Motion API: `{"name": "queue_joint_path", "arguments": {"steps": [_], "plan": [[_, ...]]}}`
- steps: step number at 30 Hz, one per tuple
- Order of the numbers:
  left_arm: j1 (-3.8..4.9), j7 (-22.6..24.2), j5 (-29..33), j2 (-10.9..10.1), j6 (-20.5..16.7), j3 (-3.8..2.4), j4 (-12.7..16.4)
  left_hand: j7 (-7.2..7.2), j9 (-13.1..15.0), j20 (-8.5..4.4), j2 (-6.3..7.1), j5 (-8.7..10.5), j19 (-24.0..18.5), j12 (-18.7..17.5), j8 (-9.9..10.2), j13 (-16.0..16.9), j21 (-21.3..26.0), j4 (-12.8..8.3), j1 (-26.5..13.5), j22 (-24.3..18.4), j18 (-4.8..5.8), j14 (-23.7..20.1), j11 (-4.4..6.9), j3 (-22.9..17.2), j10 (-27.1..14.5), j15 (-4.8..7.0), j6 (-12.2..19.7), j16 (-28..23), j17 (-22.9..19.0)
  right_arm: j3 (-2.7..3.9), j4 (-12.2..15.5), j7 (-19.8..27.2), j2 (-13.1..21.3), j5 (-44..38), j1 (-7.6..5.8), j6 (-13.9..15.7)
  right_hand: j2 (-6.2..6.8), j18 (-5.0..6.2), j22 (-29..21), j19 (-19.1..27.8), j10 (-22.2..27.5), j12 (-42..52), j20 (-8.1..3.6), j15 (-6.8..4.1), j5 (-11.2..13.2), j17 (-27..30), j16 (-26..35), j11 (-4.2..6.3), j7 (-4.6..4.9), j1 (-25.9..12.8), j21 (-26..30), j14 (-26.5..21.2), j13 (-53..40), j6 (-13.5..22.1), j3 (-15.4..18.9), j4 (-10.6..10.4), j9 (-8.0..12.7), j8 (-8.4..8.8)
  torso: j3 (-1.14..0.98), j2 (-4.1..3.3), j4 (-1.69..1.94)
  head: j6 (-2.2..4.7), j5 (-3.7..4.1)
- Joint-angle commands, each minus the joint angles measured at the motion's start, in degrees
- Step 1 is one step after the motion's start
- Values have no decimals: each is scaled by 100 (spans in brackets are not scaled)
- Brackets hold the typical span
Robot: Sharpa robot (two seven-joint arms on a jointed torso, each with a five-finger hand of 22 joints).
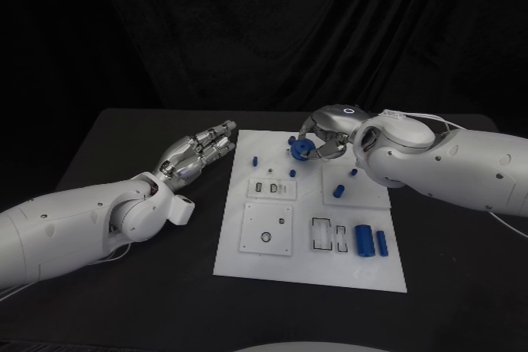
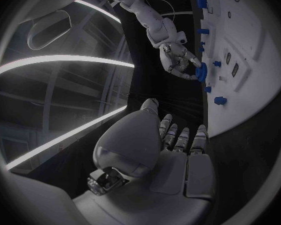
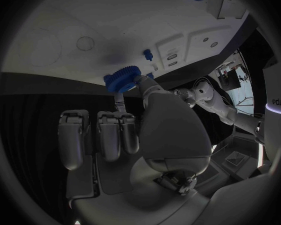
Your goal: Assemble the parts on the task board
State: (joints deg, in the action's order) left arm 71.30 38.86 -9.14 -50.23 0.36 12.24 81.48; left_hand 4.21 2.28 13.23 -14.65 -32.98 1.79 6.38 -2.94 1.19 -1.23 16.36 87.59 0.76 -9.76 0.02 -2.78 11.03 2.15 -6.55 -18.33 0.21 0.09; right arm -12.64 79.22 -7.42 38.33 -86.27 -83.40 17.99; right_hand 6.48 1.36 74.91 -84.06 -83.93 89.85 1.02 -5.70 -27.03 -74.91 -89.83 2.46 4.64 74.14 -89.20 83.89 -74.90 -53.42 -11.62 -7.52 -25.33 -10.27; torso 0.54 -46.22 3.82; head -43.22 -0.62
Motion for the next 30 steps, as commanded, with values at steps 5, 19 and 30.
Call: {"name": "queue_joint_path", "arguments": {"steps": [5, 19, 30], "plan": [[-10, 118, -20, 23, 68, -4, -5, 24, -4, 43, 15, 12, -16, 1, -25, 6, -22, 0, 13, 8, -56, 6, -52, -28, -4, -45, 27, -16, -5, 9, -190, 401, -130, 1018, -8, 353, -76, -116, 1483, -548, -607, 15, -40, -21, -25, -1509, -17, 17, -266, 25, -10, 611, -1510, -318, -19, -18, -638, -136, 0, 0, -5, 21, 19], [-10, 122, -20, 32, 56, -4, -17, 24, -4, 43, 15, 12, -16, 1, -25, 6, -22, 0, 13, 8, -56, 6, -52, -28, -4, -45, 27, -16, -5, 8, -535, 457, -404, 1473, 49, 197, -108, -104, 1467, -519, -607, 15, -12, 17, -23, -1509, -17, -24, -224, 46, 32, 611, -1510, -254, -61, -15, -598, -35, 2, 3, -1, 23, 30], [-10, 122, -20, 43, 58, -4, -25, 24, -4, 43, 15, 12, -16, 1, -25, 6, -22, 0, 13, 8, -56, 6, -52, -28, -4, -45, 27, -16, -5, 8, -746, 290, -565, 1305, 97, 7, -103, -98, 1458, -502, -607, 15, 17, 50, -22, -1509, -17, -52, -191, 66, 55, 611, -1510, -177, -90, 3, -540, 75, -7, -1, -1, 22, 52]]}}
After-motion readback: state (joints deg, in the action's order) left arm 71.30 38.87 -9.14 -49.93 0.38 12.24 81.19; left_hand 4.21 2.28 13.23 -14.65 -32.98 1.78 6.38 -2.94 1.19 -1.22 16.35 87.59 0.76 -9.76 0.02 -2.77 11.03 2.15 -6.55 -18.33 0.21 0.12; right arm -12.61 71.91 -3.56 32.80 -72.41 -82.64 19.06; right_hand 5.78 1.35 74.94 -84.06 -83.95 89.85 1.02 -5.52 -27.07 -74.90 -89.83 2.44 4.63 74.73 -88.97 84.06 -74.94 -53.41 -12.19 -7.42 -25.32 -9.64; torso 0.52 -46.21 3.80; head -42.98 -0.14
